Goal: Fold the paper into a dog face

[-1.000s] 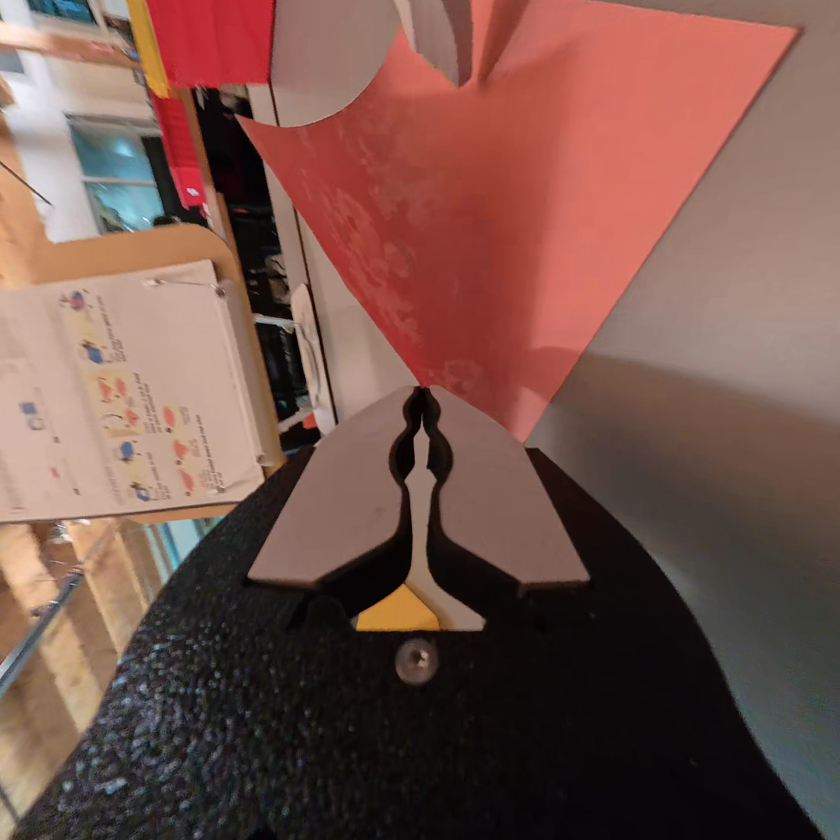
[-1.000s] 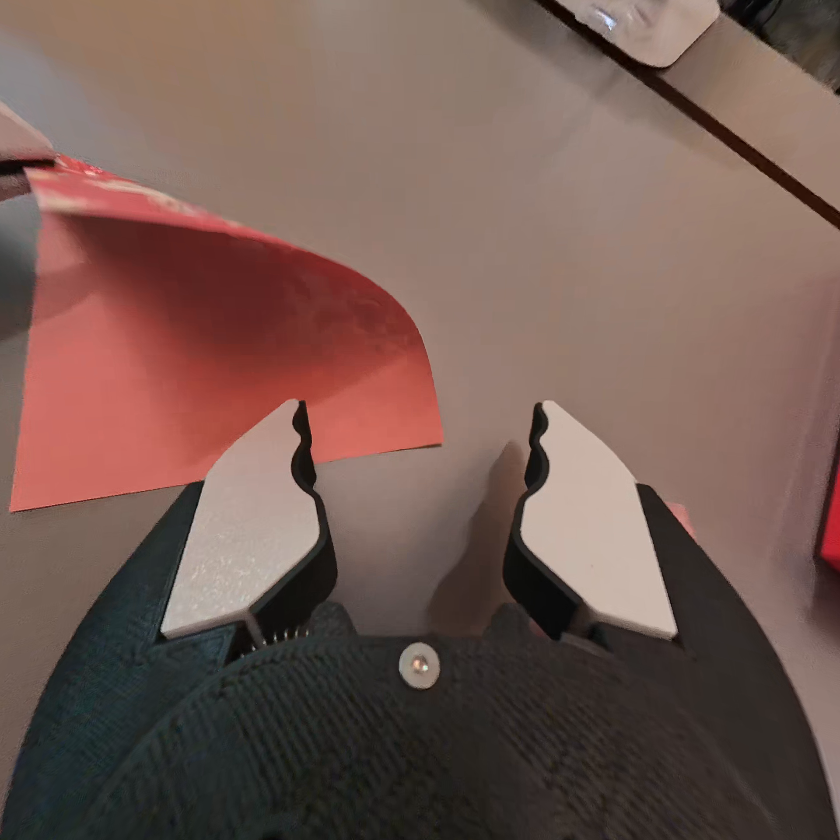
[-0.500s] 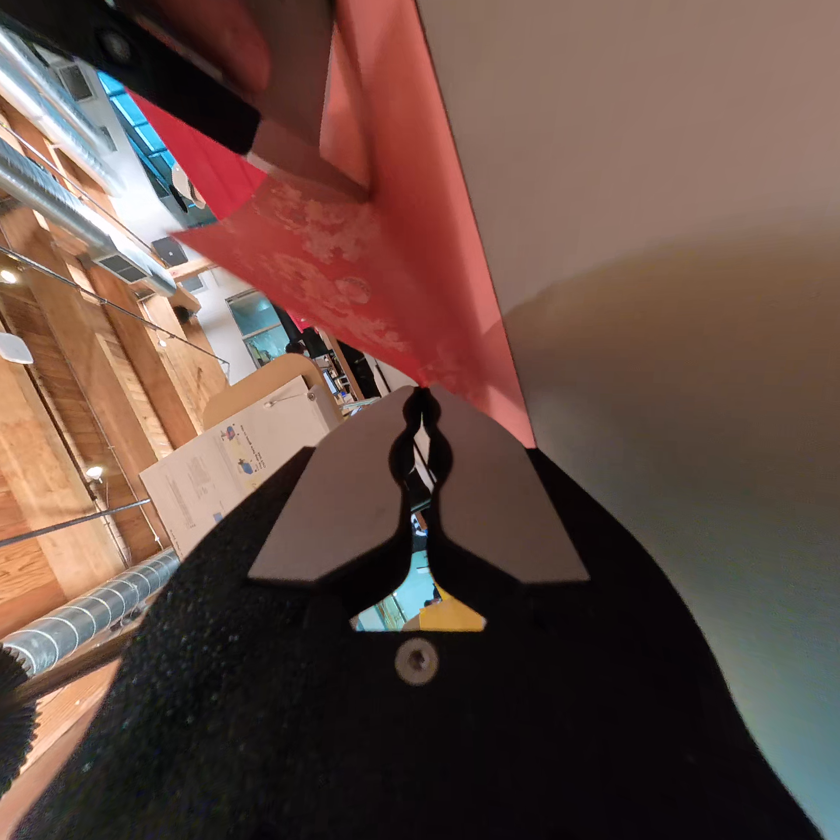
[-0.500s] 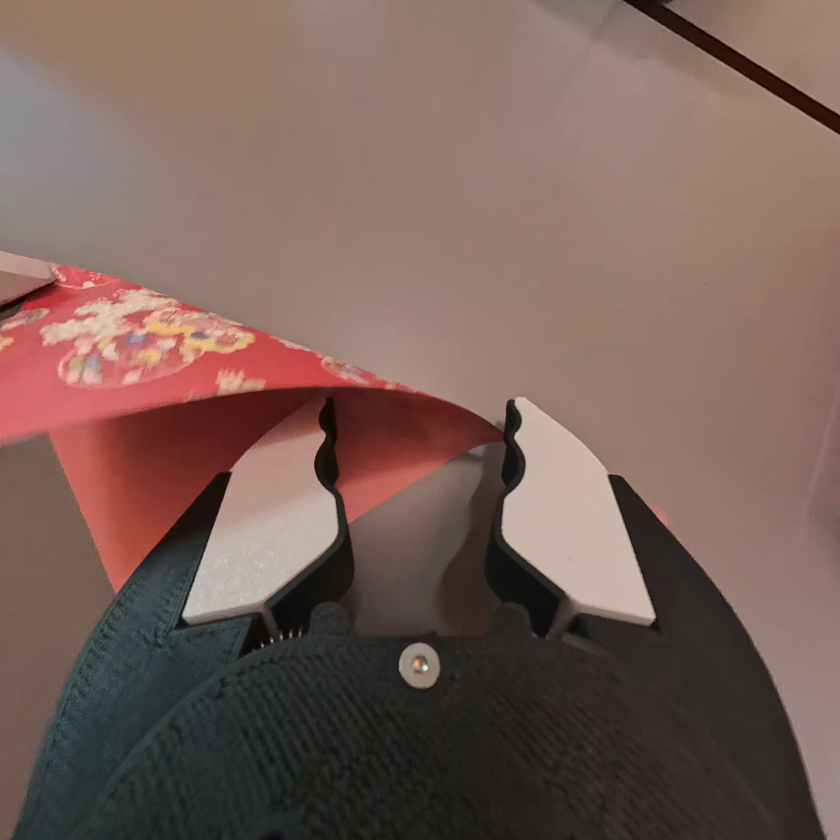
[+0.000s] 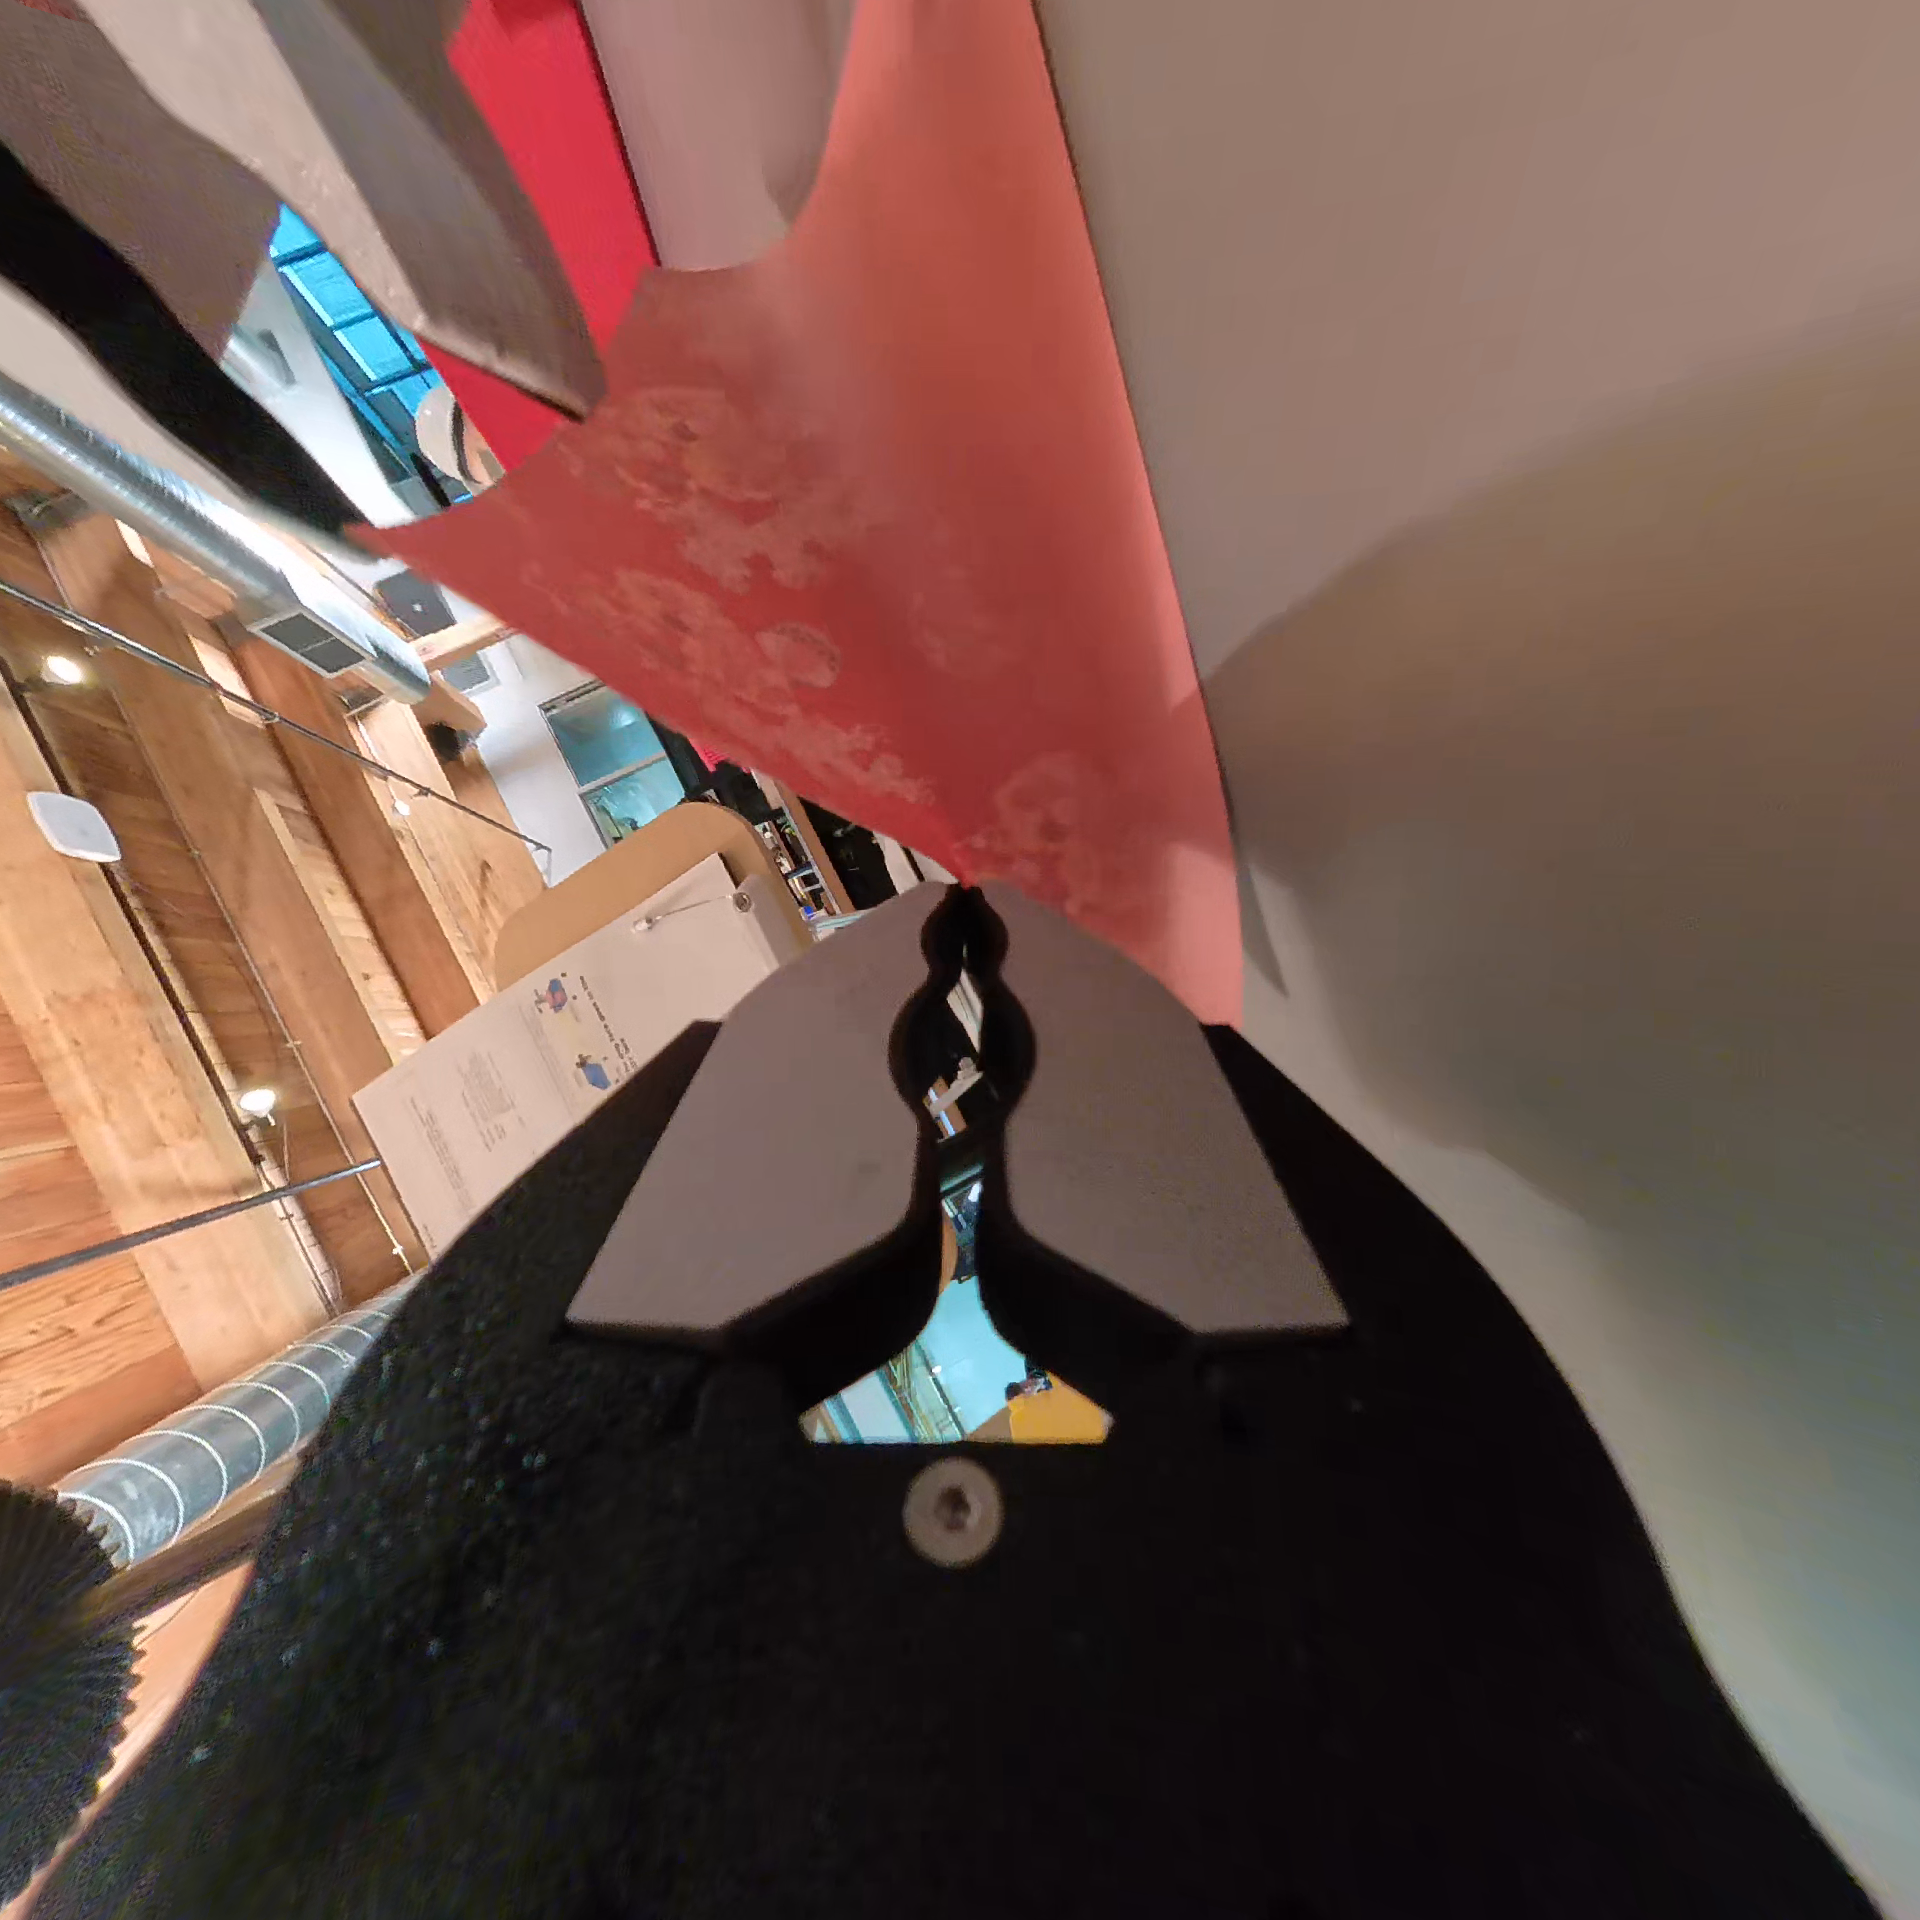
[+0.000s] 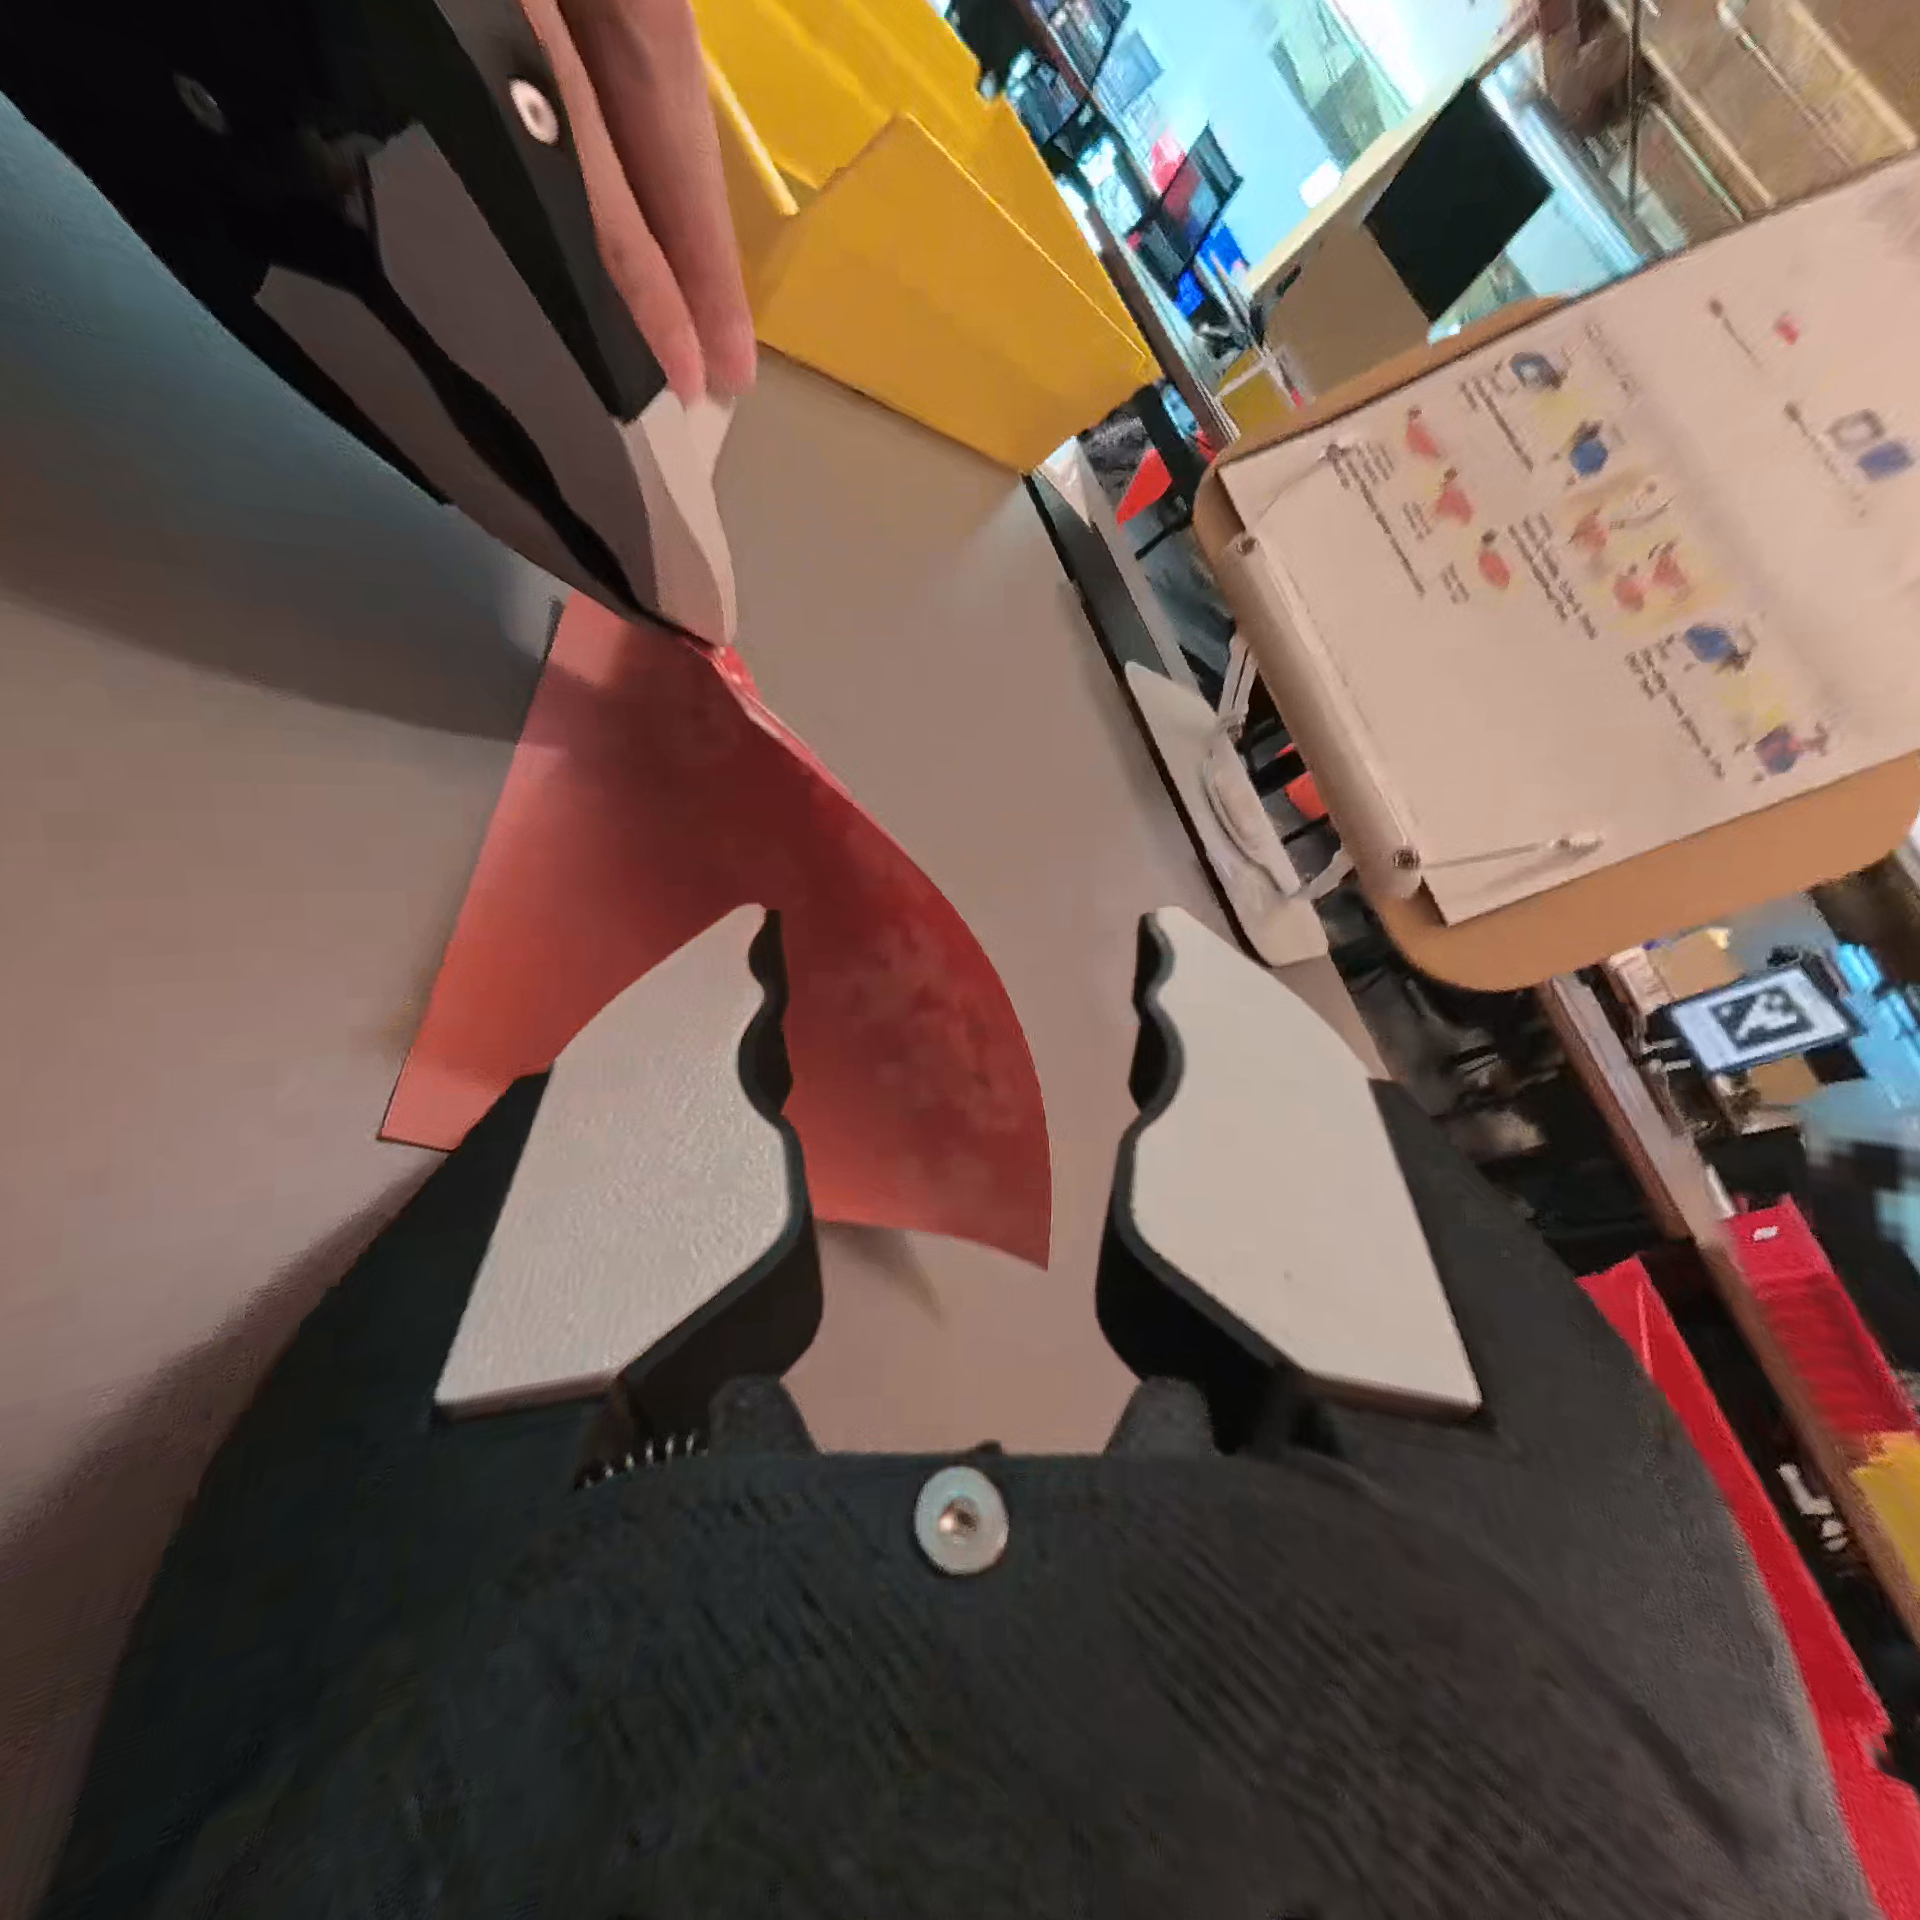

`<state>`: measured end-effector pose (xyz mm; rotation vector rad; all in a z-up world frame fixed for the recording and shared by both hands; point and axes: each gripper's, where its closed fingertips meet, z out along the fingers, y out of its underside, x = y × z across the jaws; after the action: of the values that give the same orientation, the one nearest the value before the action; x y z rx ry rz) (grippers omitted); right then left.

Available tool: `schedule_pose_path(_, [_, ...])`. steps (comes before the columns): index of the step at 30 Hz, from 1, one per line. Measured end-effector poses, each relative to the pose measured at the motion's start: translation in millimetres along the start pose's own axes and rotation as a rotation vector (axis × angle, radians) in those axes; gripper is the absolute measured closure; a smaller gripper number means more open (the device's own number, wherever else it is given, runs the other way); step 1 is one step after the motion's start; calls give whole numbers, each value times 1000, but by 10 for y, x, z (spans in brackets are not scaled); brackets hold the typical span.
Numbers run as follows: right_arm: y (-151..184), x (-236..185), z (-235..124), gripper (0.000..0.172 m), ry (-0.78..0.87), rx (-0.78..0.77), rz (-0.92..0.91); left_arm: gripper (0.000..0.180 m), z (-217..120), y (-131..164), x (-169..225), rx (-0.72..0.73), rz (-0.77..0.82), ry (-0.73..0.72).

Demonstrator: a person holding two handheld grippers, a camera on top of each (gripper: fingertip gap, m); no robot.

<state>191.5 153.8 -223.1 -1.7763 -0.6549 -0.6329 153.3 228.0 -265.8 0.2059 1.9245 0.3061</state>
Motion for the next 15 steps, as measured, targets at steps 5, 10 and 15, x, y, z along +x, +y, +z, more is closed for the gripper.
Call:
schedule_pose_path(5, [2,-14,41,126,-32,0,-66,180,55,5,32,12,18,37])
schedule_pose_path(10, [161,7,53,139,-49,-19,-34,180,86,3,90,49,-20,76])
schedule_pose_path(15, [588,20,-9,122,-113,-195,187,180,93,3,68,78,16,87])
